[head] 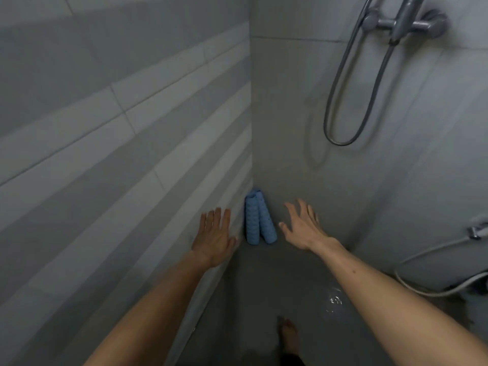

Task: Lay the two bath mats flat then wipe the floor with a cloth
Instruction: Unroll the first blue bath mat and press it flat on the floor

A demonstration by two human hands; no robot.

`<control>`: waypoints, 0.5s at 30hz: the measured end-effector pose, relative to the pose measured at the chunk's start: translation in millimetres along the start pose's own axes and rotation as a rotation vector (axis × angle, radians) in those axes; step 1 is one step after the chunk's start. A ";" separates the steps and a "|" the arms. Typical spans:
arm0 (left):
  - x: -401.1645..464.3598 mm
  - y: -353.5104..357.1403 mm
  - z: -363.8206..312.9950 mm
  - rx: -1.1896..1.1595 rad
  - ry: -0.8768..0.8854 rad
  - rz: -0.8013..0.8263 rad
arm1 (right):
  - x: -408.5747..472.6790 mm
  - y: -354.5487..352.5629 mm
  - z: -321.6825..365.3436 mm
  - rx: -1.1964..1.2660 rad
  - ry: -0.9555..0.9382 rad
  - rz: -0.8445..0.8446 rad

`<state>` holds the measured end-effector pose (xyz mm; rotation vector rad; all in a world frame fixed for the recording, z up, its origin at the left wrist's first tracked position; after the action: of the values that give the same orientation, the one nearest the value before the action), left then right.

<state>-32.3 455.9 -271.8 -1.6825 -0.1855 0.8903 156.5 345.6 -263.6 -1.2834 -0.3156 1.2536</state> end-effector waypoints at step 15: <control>313.8 89.9 39.5 -0.275 -0.084 0.226 | 359.2 58.7 -94.4 0.078 -0.068 0.290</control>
<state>132.4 630.6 -496.4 -1.9487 -0.1837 1.1467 332.7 577.0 -501.8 -1.2515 -0.1293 1.5425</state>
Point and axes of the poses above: each hand's wrist, its own x-axis towards the middle knuckle, its own y-axis out of the palm, z = x × y, the point moved 10 cm from there along x, towards the middle knuckle, and after that the axes turned 15 degrees about z, right-handed, at the moved point
